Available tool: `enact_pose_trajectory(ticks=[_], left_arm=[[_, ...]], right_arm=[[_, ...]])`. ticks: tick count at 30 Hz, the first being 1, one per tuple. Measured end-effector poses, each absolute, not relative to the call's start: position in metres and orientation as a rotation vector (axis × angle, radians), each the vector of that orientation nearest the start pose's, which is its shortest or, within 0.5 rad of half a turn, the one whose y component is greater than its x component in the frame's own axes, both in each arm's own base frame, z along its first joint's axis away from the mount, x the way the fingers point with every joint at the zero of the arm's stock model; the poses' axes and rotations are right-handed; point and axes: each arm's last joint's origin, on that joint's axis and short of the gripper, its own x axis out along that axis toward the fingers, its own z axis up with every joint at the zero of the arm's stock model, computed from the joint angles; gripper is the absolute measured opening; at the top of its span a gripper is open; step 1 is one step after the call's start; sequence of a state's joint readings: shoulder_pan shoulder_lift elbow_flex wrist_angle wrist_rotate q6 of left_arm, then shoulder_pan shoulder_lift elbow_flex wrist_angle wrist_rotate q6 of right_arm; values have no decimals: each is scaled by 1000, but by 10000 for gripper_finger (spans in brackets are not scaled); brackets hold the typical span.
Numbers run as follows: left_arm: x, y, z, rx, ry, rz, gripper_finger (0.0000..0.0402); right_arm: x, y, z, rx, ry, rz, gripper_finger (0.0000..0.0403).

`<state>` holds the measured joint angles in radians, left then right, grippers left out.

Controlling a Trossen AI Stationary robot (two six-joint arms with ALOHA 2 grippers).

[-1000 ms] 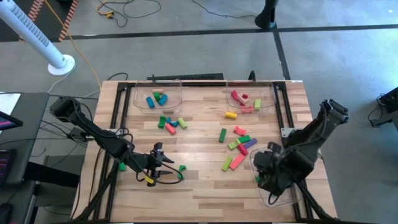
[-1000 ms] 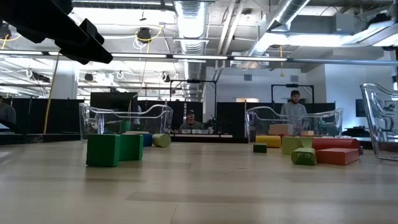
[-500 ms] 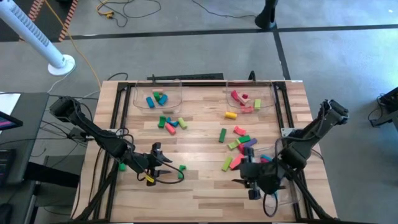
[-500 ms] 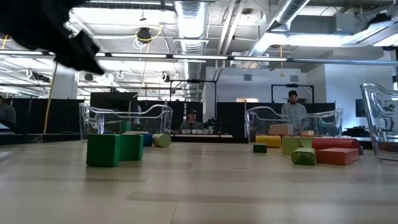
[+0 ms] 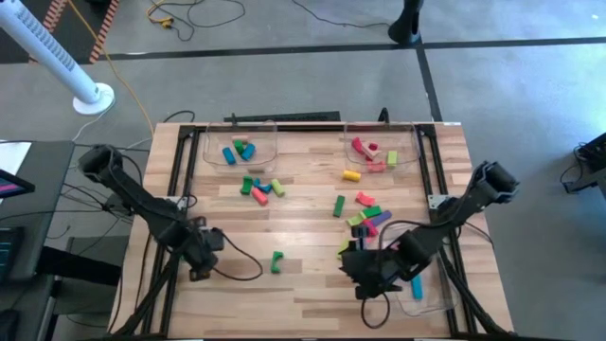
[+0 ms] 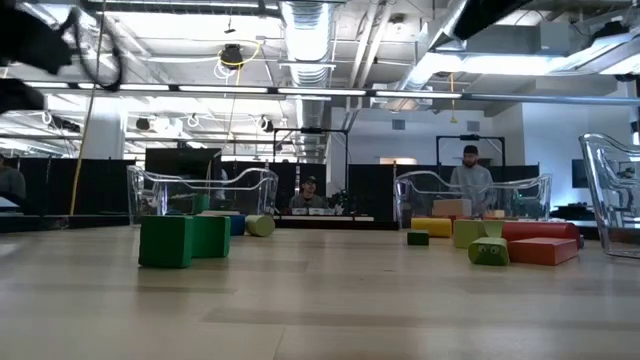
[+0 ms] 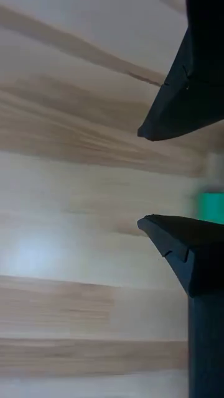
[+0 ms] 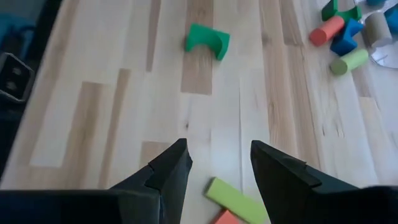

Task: Sort blocks by size
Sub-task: Put the green cylindrical block into the top left transparent bin

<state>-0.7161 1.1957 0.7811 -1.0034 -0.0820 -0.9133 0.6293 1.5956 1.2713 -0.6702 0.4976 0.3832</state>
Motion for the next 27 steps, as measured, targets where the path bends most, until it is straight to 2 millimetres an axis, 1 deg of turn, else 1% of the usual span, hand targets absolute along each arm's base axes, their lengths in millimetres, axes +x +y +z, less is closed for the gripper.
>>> enact_pose_trajectory(ticks=[3, 5, 10, 15, 19, 23, 27], left_arm=[[126, -128, 209, -205, 1478, 137, 201], [117, -134, 209, -203, 1511, 133, 212], [102, -141, 209, -201, 1548, 175, 263], [94, -143, 209, -188, 1560, 197, 304], [88, -143, 204, -149, 1575, 192, 312], [81, -142, 194, -90, 1646, 181, 312], [81, -145, 186, 1, 1689, 216, 310]], right_arm=[[277, 182, 263, -180, 857, -52, 202], [278, 182, 261, -182, 861, -53, 202], [278, 182, 261, -181, 861, -53, 202], [279, 181, 261, -180, 860, -55, 202], [280, 180, 261, -178, 861, -60, 202], [280, 180, 261, -178, 861, -60, 202], [280, 180, 261, -178, 861, -59, 202]])
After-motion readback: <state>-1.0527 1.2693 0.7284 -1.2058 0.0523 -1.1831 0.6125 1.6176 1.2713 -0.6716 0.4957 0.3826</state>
